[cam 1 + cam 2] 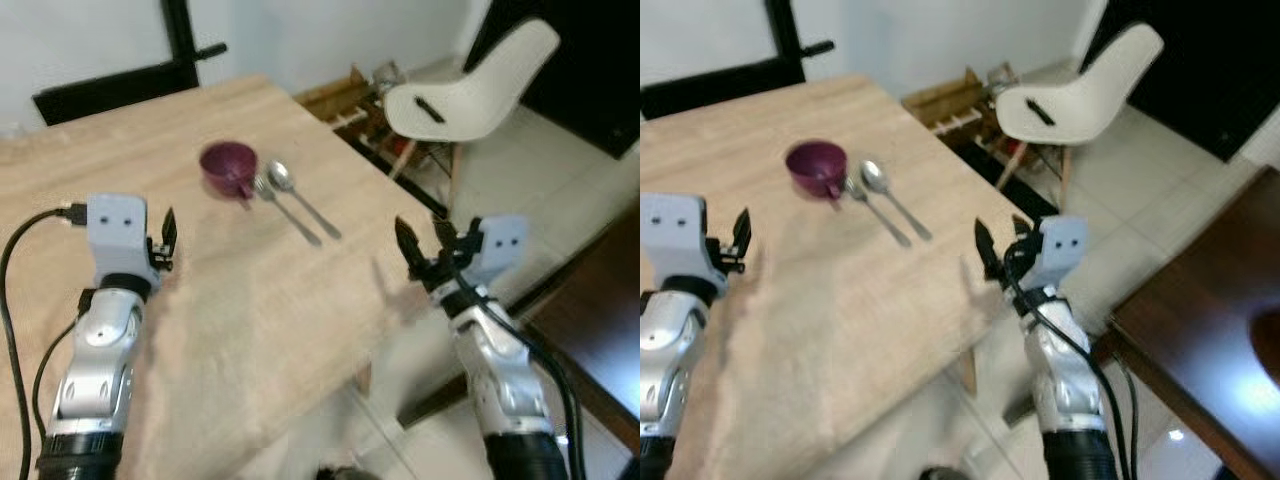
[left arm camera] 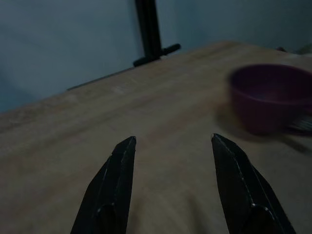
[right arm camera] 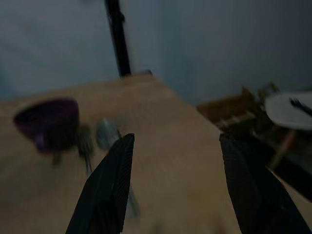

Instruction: Setting the table

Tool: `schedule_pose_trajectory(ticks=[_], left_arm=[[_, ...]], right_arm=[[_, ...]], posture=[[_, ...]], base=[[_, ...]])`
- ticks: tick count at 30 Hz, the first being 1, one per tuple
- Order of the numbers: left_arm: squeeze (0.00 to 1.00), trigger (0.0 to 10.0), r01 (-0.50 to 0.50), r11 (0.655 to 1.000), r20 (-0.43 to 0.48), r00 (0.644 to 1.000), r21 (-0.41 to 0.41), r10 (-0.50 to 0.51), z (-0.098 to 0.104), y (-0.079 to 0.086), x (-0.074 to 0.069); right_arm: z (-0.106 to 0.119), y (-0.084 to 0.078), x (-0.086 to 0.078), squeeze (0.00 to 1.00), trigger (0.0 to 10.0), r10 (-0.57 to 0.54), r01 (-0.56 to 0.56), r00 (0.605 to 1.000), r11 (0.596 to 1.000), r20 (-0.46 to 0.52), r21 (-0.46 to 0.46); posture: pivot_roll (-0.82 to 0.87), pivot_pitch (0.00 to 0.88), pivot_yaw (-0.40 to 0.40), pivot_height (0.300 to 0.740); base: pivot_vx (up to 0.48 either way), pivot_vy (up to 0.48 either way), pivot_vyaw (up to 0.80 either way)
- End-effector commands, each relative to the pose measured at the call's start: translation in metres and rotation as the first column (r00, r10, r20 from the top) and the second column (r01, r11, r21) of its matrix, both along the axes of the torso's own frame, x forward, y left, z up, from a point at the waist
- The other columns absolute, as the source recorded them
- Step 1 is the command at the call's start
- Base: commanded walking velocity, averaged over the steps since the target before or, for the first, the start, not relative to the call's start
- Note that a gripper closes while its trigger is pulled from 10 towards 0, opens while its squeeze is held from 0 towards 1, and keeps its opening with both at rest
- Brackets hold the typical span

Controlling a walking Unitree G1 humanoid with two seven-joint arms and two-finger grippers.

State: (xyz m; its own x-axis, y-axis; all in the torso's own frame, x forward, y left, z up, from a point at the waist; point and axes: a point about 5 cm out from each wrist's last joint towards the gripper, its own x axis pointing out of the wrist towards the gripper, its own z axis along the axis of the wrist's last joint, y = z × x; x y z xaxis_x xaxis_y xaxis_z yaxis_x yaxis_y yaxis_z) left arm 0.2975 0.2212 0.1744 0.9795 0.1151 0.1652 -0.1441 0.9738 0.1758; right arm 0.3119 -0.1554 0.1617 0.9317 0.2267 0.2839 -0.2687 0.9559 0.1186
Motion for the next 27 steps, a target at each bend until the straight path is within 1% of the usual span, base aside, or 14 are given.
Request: schedule_pose_trajectory(ticks=[1, 2, 3, 5, 6, 7, 9, 14, 15, 16, 17, 19, 25, 27], left_arm=[[0.0, 10.0, 0.061, 0.998, -0.022, 0.998, 0.001, -0.061, -0.003, -0.007, -0.001], [0.0, 10.0, 0.089, 0.996, -0.028, 0.996, 0.0, -0.089, -0.003, -0.01, -0.001], [0.0, 10.0, 0.145, 0.989, -0.039, 0.989, -0.012, -0.145, -0.001, -0.016, -0.001], [0.0, 10.0, 0.168, 0.986, -0.043, 0.985, -0.015, -0.169, -0.001, -0.018, -0.002], [0.0, 10.0, 0.232, 0.973, -0.051, 0.971, -0.022, -0.232, 0.0, -0.025, -0.005], [0.0, 10.0, 0.232, 0.973, -0.051, 0.971, -0.022, -0.232, 0.0, -0.025, -0.005], [0.0, 10.0, 0.283, 0.959, -0.062, 0.957, -0.013, -0.283, 0.0, -0.03, -0.008], [0.0, 10.0, 0.295, 0.955, -0.072, 0.953, -0.017, -0.295, -0.002, -0.032, -0.011], [0.0, 10.0, 0.298, 0.954, -0.074, 0.951, -0.021, -0.299, -0.002, -0.032, -0.012], [0.0, 10.0, 0.299, 0.954, -0.075, 0.951, -0.023, -0.3, -0.002, -0.032, -0.012], [0.0, 10.0, 0.301, 0.953, -0.075, 0.95, -0.024, -0.302, -0.002, -0.032, -0.012], [0.0, 10.0, 0.304, 0.952, -0.077, 0.949, -0.025, -0.305, -0.001, -0.032, -0.012], [0.0, 10.0, 0.313, 0.95, -0.017, 0.95, -0.004, -0.313, 0.015, -0.035, -0.008], [0.0, 10.0, 0.356, 0.934, -0.02, 0.935, 0.024, -0.355, 0.022, -0.036, -0.007]], right_arm=[[-0.006, -0.007, -0.001, 0.0, 10.0, -0.045, 0.045, 0.999, 0.999, -0.024, -0.003], [-0.006, -0.009, 0.0, 0.0, 10.0, -0.065, 0.065, 0.998, 0.998, -0.024, -0.005], [-0.004, -0.012, 0.0, 0.0, 10.0, -0.085, 0.085, 0.996, 0.996, -0.023, -0.002], [-0.004, -0.013, 0.0, 0.0, 10.0, -0.089, 0.089, 0.996, 0.996, -0.023, -0.003], [-0.002, -0.014, 0.0, 0.0, 10.0, -0.095, 0.095, 0.995, 0.996, -0.02, -0.001], [-0.002, -0.014, 0.0, 0.0, 10.0, -0.095, 0.095, 0.995, 0.996, -0.02, -0.001], [-0.001, -0.014, 0.0, 0.0, 10.0, -0.096, 0.096, 0.995, 0.995, -0.017, -0.001], [0.0, -0.01, 0.0, 0.0, 10.0, -0.068, 0.068, 0.998, 0.998, -0.013, -0.003], [0.003, -0.003, -0.002, 0.0, 10.0, 0.015, -0.015, 1.0, 1.0, -0.012, -0.012], [0.005, 0.001, -0.003, 0.0, 10.0, 0.06, -0.06, 0.998, 0.998, -0.01, -0.022], [0.007, 0.005, -0.004, 0.0, 10.0, 0.094, -0.095, 0.995, 0.995, -0.01, -0.034], [0.008, 0.007, -0.004, 0.0, 10.0, 0.117, -0.117, 0.993, 0.992, -0.01, -0.045], [0.016, 0.009, -0.003, 0.0, 10.0, 0.13, -0.129, 0.991, 0.991, 0.014, -0.04], [0.019, 0.015, -0.004, 0.0, 10.0, 0.181, -0.18, 0.983, 0.982, 0.011, -0.054]], posture=[[-0.08, 0.037, -0.006, 0.74], [-0.08, 0.037, -0.006, 0.74], [-0.08, 0.037, -0.001, 0.74], [-0.08, 0.037, -0.001, 0.74], [-0.08, 0.038, 0.001, 0.74], [-0.08, 0.038, 0.001, 0.74], [-0.08, 0.038, 0.001, 0.74], [-0.08, 0.038, 0.0, 0.74], [-0.07, 0.037, -0.001, 0.74], [-0.07, 0.037, -0.001, 0.74], [-0.07, 0.037, -0.001, 0.74], [-0.07, 0.037, -0.001, 0.74], [-0.08, 0.032, -0.001, 0.74], [-0.08, 0.032, -0.001, 0.74]], base=[[0.401, 0.0, 0.0], [0.394, 0.0, 0.0], [0.0, 0.0, 0.0], [0.0, 0.0, 0.0], [0.0, 0.0, 0.0], [0.0, 0.0, 0.0], [0.0, 0.0, 0.0], [0.0, 0.0, 0.0], [0.0, 0.0, 0.0], [0.0, 0.0, 0.0], [0.0, 0.0, 0.0], [0.0, 0.0, 0.0], [0.0, 0.0, 0.0], [0.0, 0.0, 0.0]])
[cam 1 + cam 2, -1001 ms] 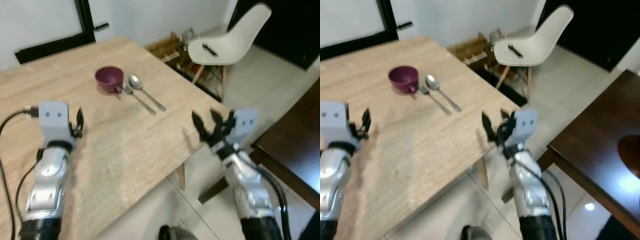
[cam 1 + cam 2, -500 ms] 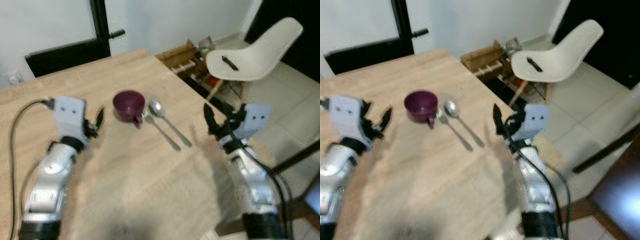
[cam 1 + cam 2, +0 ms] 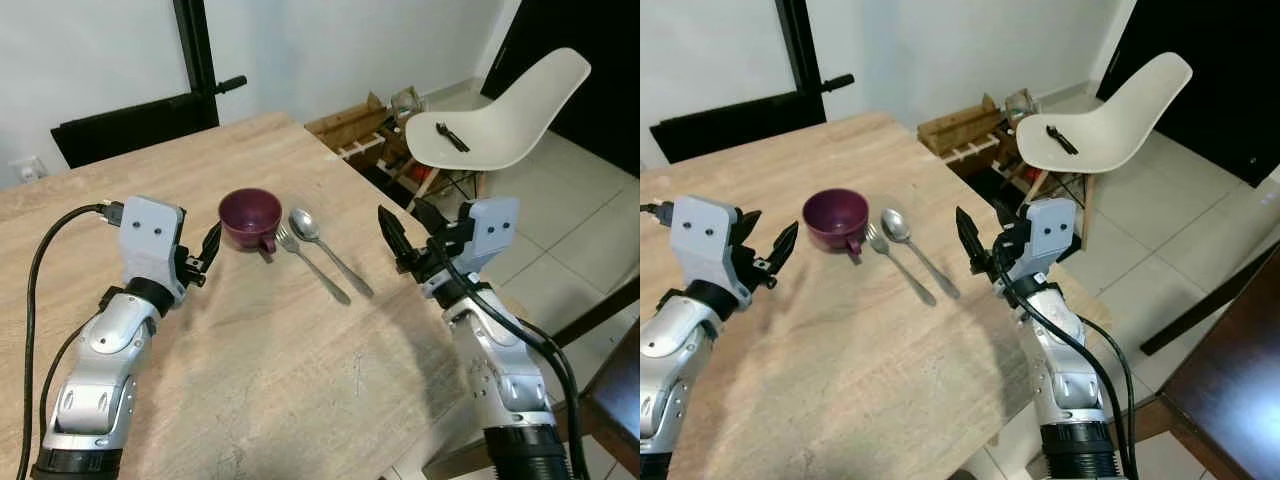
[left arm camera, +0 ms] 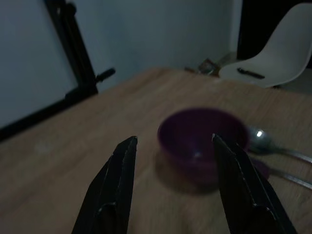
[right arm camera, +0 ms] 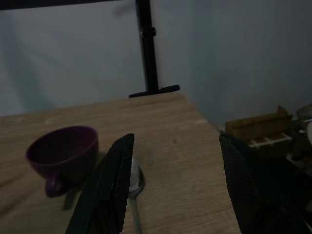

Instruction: Setting the table

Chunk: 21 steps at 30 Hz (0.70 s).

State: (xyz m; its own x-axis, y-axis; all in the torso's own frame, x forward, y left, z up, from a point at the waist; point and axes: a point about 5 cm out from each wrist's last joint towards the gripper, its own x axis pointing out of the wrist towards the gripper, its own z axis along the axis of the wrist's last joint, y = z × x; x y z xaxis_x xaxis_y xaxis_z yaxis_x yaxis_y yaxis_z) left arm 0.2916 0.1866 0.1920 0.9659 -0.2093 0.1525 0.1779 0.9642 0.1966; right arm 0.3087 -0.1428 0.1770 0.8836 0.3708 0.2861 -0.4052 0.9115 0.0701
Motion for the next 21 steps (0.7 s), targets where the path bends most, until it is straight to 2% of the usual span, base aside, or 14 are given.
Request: schedule_pose_trajectory(ticks=[1, 3, 4, 6, 7, 8, 10, 12, 13, 14, 16, 17, 18, 21], left_arm=[[0.0, 10.0, 0.05, 0.999, -0.011, 0.999, 0.011, -0.05, 0.005, -0.002, -0.001], [0.0, 10.0, 0.12, 0.992, -0.048, 0.992, 0.045, -0.118, 0.008, -0.001, 0.001], [0.0, 10.0, 0.12, 0.992, -0.048, 0.992, 0.045, -0.118, 0.008, -0.001, 0.001], [0.0, 10.0, 0.195, 0.977, -0.073, 0.979, 0.091, -0.188, 0.01, -0.002, 0.008], [0.0, 10.0, 0.195, 0.977, -0.073, 0.979, 0.091, -0.188, 0.01, -0.002, 0.008], [0.0, 10.0, 0.172, 0.973, -0.108, 0.982, 0.157, -0.156, 0.007, -0.001, 0.021], [0.0, 10.0, 0.158, 0.967, -0.124, 0.983, 0.199, -0.135, 0.006, -0.001, 0.033], [0.0, 10.0, 0.142, 0.963, -0.161, 0.981, 0.231, -0.107, 0.008, -0.004, 0.057], [0.0, 10.0, 0.142, 0.963, -0.161, 0.981, 0.231, -0.107, 0.008, -0.004, 0.057], [0.0, 10.0, 0.164, 0.96, -0.157, 0.979, 0.225, -0.13, 0.014, -0.009, 0.066], [0.0, 10.0, 0.185, 0.94, -0.179, 0.974, 0.286, -0.137, 0.016, -0.009, 0.073], [0.0, 10.0, 0.185, 0.94, -0.179, 0.974, 0.286, -0.137, 0.016, -0.009, 0.073], [0.0, 10.0, 0.197, 0.928, -0.19, 0.972, 0.317, -0.141, 0.021, -0.007, 0.078], [0.0, 10.0, 0.208, 0.921, -0.174, 0.972, 0.33, -0.158, 0.03, -0.006, 0.079]], right_arm=[[0.004, 0.005, -0.001, 0.0, 10.0, 0.053, -0.053, 0.999, 0.999, -0.004, -0.008], [0.007, 0.012, -0.002, 0.0, 10.0, 0.102, -0.102, 0.995, 0.994, 0.002, -0.037], [0.007, 0.012, -0.002, 0.0, 10.0, 0.102, -0.102, 0.995, 0.994, 0.002, -0.037], [0.012, 0.018, 0.001, 0.0, 10.0, 0.127, -0.127, 0.992, 0.991, 0.01, -0.039], [0.012, 0.018, 0.001, 0.0, 10.0, 0.127, -0.127, 0.992, 0.991, 0.01, -0.039], [0.016, 0.022, 0.004, 0.0, 10.0, 0.142, -0.141, 0.99, 0.989, 0.017, -0.033], [0.02, 0.029, 0.008, 0.0, 10.0, 0.16, -0.159, 0.987, 0.987, 0.026, -0.029], [0.031, 0.046, 0.014, 0.0, 10.0, 0.208, -0.207, 0.977, 0.978, 0.053, -0.023], [0.031, 0.046, 0.014, 0.0, 10.0, 0.208, -0.207, 0.977, 0.978, 0.053, -0.023], [0.036, 0.054, 0.017, 0.0, 10.0, 0.237, -0.236, 0.97, 0.972, 0.063, -0.016], [0.038, 0.067, 0.019, 0.0, 10.0, 0.308, -0.306, 0.95, 0.951, 0.047, -0.03], [0.038, 0.067, 0.019, 0.0, 10.0, 0.308, -0.306, 0.95, 0.951, 0.047, -0.03], [0.037, 0.079, 0.021, 0.0, 10.0, 0.365, -0.363, 0.931, 0.93, 0.022, -0.054], [0.033, 0.086, 0.023, 0.0, 10.0, 0.405, -0.404, 0.914, 0.912, -0.015, -0.072]], posture=[[-0.08, 0.032, -0.001, 0.74], [-0.07, 0.032, 0.001, 0.74], [-0.07, 0.032, 0.001, 0.74], [-0.06, 0.032, -0.008, 0.74], [-0.06, 0.032, -0.008, 0.74], [-0.06, 0.035, -0.01, 0.74], [-0.06, 0.035, -0.008, 0.74], [-0.06, 0.036, -0.004, 0.74], [-0.06, 0.036, -0.004, 0.74], [-0.06, 0.036, -0.004, 0.74], [-0.06, 0.039, 0.007, 0.74], [-0.06, 0.039, 0.007, 0.74], [-0.06, 0.042, 0.006, 0.74], [-0.05, 0.043, 0.005, 0.74]], base=[[0.0, 0.0, 0.0], [0.0, 0.0, 0.0], [0.0, 0.0, 0.0], [0.0, 0.0, 0.0], [0.0, 0.0, 0.0], [0.0, 0.0, 0.0], [0.0, 0.0, 0.0], [0.0, 0.0, 0.0], [0.0, 0.0, 0.0], [0.0, 0.0, 0.0], [0.0, 0.0, 0.0], [0.0, 0.0, 0.0], [0.0, 0.0, 0.0], [0.0, 0.0, 0.0]])
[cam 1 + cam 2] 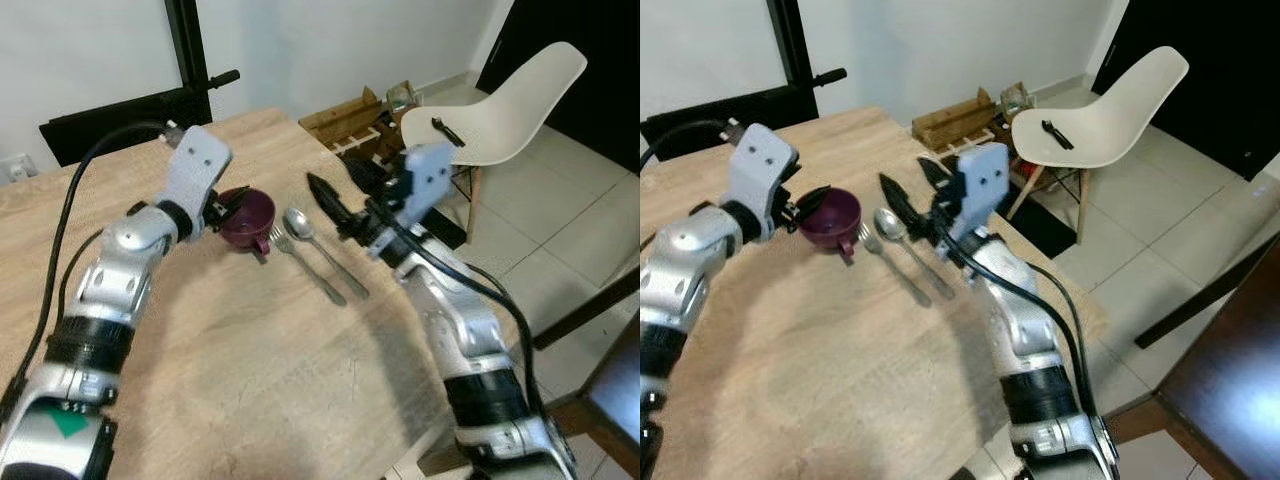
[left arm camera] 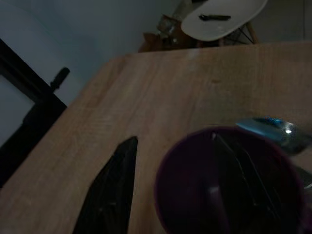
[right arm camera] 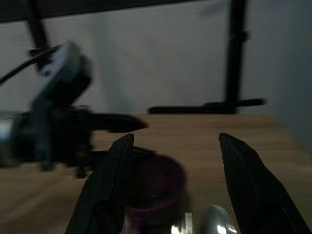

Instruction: Setting the table

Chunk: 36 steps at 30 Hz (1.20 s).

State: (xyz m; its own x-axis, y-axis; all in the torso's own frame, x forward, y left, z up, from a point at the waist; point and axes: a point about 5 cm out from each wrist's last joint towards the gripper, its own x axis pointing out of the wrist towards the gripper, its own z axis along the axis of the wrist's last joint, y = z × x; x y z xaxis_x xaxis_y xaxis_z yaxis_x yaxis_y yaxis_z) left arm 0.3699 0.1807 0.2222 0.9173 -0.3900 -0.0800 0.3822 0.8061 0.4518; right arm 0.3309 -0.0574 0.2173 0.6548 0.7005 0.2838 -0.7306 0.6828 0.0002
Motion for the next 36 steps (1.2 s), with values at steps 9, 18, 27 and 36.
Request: schedule_pose_trajectory(ticks=[9, 18, 27, 36], left_arm=[[0.0, 10.0, -0.017, 0.994, -0.053, 0.998, 0.105, 0.023, 0.005, 0.032, 0.001], [0.0, 10.0, 0.129, 0.988, -0.157, 0.981, 0.081, -0.115, -0.003, 0.021, 0.007], [0.0, 10.0, 0.16, 0.97, -0.299, 0.949, 0.184, -0.1, -0.03, 0.023, 0.006], [0.0, 10.0, 0.253, 0.948, -0.363, 0.916, 0.192, -0.171, -0.047, 0.023, -0.003]], right_arm=[[-0.008, 0.006, 0.001, 0.0, 10.0, 0.051, -0.052, 0.999, 0.997, -0.016, -0.059], [-0.016, 0.017, -0.001, 0.0, 10.0, 0.154, -0.158, 0.987, 0.982, -0.047, -0.102], [-0.008, 0.029, 0.004, 0.0, 10.0, 0.167, -0.169, 0.986, 0.982, -0.029, -0.08], [-0.008, 0.03, 0.005, 0.0, 10.0, 0.178, -0.179, 0.984, 0.981, -0.023, -0.075]], posture=[[-0.03, 0.054, -0.01, 0.74], [-0.04, 0.05, 0.003, 0.74], [-0.03, 0.048, 0.005, 0.74], [-0.02, 0.047, 0.003, 0.74]], base=[[0.0, 0.0, 0.0], [0.0, 0.0, 0.0], [0.0, 0.0, 0.0], [0.0, 0.0, 0.0]])
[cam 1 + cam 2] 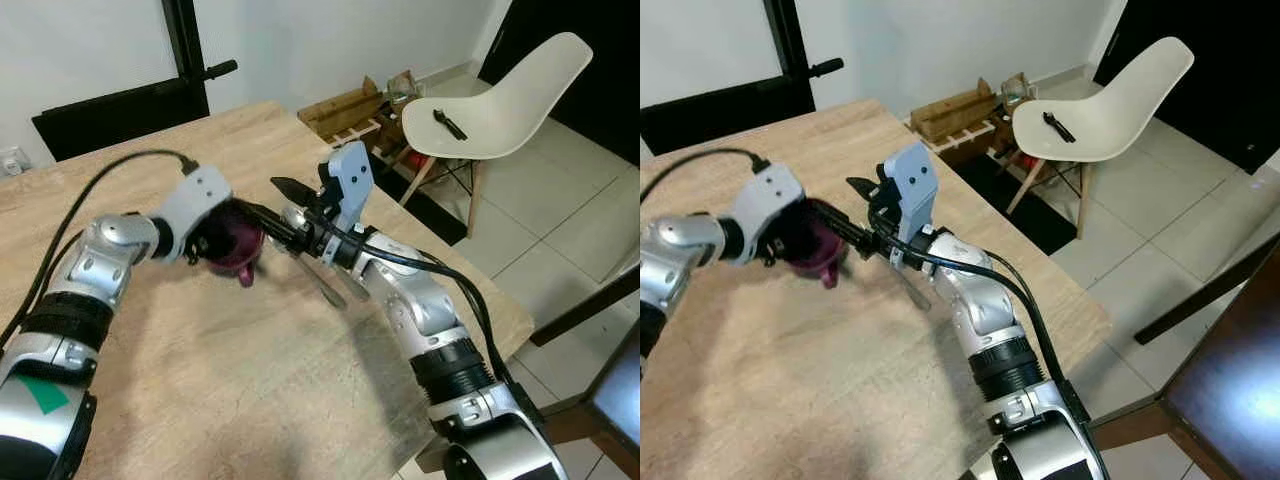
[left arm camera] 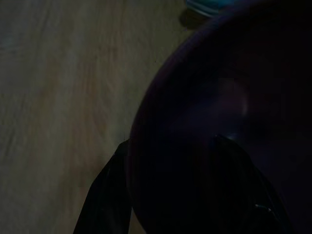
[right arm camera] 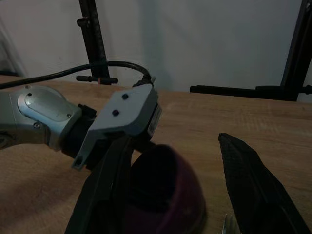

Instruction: Setting the table

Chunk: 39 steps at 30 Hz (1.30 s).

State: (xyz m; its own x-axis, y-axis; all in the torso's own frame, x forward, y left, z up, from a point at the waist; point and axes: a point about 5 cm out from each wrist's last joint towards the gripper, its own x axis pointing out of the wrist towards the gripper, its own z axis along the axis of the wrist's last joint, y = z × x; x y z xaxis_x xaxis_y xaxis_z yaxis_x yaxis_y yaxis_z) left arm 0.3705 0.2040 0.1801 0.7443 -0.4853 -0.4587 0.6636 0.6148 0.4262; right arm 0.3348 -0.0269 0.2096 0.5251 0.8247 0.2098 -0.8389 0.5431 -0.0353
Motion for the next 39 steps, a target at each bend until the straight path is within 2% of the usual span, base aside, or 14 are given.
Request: schedule_pose_trajectory(ticks=[1, 10, 11, 14, 16, 19, 20, 22, 24, 26, 29, 31, 34, 39], left_arm=[[0.0, 10.0, 0.041, 0.999, -0.017, 0.999, 0.021, -0.04, -0.004, 0.0, -0.004], [0.0, 10.0, 0.104, 0.993, -0.048, 0.994, 0.049, -0.102, -0.015, 0.004, -0.023], [0.0, 10.0, 0.091, 0.995, -0.044, 0.995, 0.045, -0.089, -0.019, 0.006, -0.028], [0.0, 10.0, 0.044, 0.999, -0.028, 0.999, 0.026, -0.044, -0.023, 0.007, -0.028], [0.0, 10.0, 0.027, 1.0, -0.019, 0.999, 0.007, -0.027, -0.024, 0.004, -0.027], [0.0, 10.0, 0.018, 1.0, -0.014, 1.0, -0.01, -0.018, -0.024, 0.002, -0.027], [0.0, 10.0, 0.017, 1.0, -0.012, 1.0, -0.026, -0.018, -0.024, -0.002, -0.027], [0.0, 10.0, 0.018, 0.999, -0.011, 1.0, -0.031, -0.018, -0.024, -0.003, -0.028], [0.0, 10.0, 0.018, 0.999, -0.009, 1.0, -0.037, -0.018, -0.024, -0.005, -0.03], [0.0, 10.0, 0.018, 0.999, -0.009, 1.0, -0.037, -0.018, -0.024, -0.005, -0.03], [0.0, 10.0, 0.021, 0.999, -0.008, 1.0, -0.044, -0.021, -0.024, -0.006, -0.033], [0.0, 10.0, 0.021, 0.999, -0.008, 1.0, -0.044, -0.021, -0.024, -0.006, -0.033], [0.0, 10.0, 0.02, 0.999, -0.011, 1.0, -0.049, -0.02, -0.025, -0.006, -0.038], [0.0, 10.0, 0.014, 0.999, -0.014, 1.0, -0.052, -0.015, -0.025, -0.004, -0.041]], right_arm=[[-0.001, -0.001, 0.001, 0.0, 10.0, 0.004, -0.004, 1.0, 1.0, 0.003, 0.005], [-0.004, 0.003, -0.002, 0.0, 10.0, 0.055, -0.055, 0.998, 0.998, -0.007, -0.016], [-0.008, 0.005, -0.006, 0.0, 10.0, 0.099, -0.099, 0.995, 0.994, -0.014, -0.041], [-0.018, 0.005, -0.014, 0.0, 10.0, 0.147, -0.148, 0.989, 0.981, -0.024, -0.123], [-0.029, 0.002, -0.018, 0.0, 10.0, 0.151, -0.154, 0.988, 0.967, -0.027, -0.204], [-0.035, 0.001, -0.021, 0.0, 10.0, 0.16, -0.161, 0.987, 0.956, -0.026, -0.246], [-0.044, -0.002, -0.022, 0.0, 10.0, 0.147, -0.144, 0.989, 0.936, -0.017, -0.321], [-0.047, -0.003, -0.022, 0.0, 10.0, 0.143, -0.139, 0.99, 0.928, -0.014, -0.347], [-0.055, -0.005, -0.016, 0.0, 10.0, 0.07, -0.061, 0.998, 0.925, 0.01, -0.374], [-0.055, -0.005, -0.016, 0.0, 10.0, 0.07, -0.061, 0.998, 0.925, 0.01, -0.374], [-0.058, -0.005, 0.002, 0.0, 10.0, -0.117, 0.128, 0.992, 0.918, 0.051, -0.376], [-0.058, -0.005, 0.002, 0.0, 10.0, -0.117, 0.128, 0.992, 0.918, 0.051, -0.376], [-0.056, 0.0, 0.015, 0.0, 10.0, -0.24, 0.246, 0.969, 0.905, 0.062, -0.348], [-0.057, 0.004, 0.023, 0.0, 10.0, -0.317, 0.324, 0.945, 0.872, 0.08, -0.367]], posture=[[-0.02, 0.047, 0.003, 0.74], [-0.01, 0.049, 0.0, 0.74], [-0.01, 0.049, 0.0, 0.74], [-0.01, 0.048, -0.015, 0.74], [-0.02, 0.049, -0.021, 0.74], [-0.02, 0.049, -0.021, 0.74], [-0.02, 0.046, -0.022, 0.74], [-0.02, 0.046, -0.022, 0.74], [-0.02, 0.04, -0.02, 0.74], [-0.02, 0.04, -0.02, 0.74], [-0.01, 0.04, -0.021, 0.74], [-0.01, 0.04, -0.021, 0.74], [-0.01, 0.041, -0.025, 0.74], [0.0, 0.042, -0.031, 0.74]], base=[[0.0, 0.0, 0.0], [0.0, 0.0, 0.0], [0.0, 0.0, 0.0], [0.0, 0.0, 0.0], [0.0, 0.0, 0.0], [0.0, 0.0, 0.0], [0.0, 0.0, 0.0], [0.0, 0.0, 0.0], [0.0, 0.0, 0.0], [0.0, 0.0, 0.0], [0.0, 0.0, 0.0], [0.0, 0.0, 0.0], [0.0, 0.0, 0.0], [0.0, 0.0, 0.0]])
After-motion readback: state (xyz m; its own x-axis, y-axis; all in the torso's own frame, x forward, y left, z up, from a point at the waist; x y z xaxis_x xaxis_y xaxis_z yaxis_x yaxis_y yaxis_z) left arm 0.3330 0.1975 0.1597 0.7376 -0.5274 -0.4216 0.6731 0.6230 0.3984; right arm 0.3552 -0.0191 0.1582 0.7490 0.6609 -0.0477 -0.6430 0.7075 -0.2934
